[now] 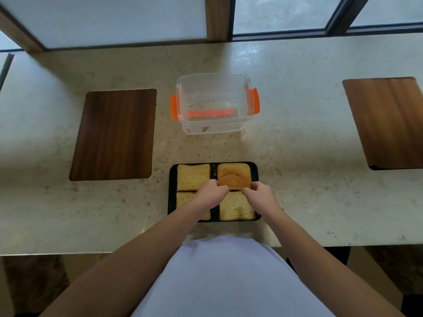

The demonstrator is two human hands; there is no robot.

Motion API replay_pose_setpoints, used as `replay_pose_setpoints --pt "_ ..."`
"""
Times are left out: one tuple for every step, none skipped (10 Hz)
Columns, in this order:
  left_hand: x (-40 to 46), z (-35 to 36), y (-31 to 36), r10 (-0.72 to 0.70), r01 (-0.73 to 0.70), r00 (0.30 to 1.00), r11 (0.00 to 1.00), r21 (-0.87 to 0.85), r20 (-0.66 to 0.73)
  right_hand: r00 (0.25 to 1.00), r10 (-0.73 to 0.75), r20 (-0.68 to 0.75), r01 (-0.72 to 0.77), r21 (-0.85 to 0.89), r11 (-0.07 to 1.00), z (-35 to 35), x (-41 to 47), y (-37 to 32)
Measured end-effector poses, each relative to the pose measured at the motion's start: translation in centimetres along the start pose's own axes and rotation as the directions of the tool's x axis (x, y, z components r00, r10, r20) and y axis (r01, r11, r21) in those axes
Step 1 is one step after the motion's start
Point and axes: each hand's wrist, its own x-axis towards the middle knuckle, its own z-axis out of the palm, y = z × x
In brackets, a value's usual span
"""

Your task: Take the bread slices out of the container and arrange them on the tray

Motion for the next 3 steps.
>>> replay_pose_setpoints --pt "-0.5 -0.5 -0.3 0.06 -0.059 0.998 0.995 0.081 -0.01 1.0 0.004 -0.029 -0.005 -0.059 0.998 -0.2 -0.3 -0.1" --pt "-2.0 -1.6 -0.8 0.247 -0.225 0.963 0.957 0.183 -0.108 0.994 -0.086 -0.071 0.068 -0.217 0.974 -0.2 -1.0 -0.7" --pt "-3.1 -2.7 -1.7 0.451 -0.357 0.867 0.86 0.364 -0.214 0.978 -0.195 -0.077 0.16 -0.33 0.931 0.6 -2.1 -1.9"
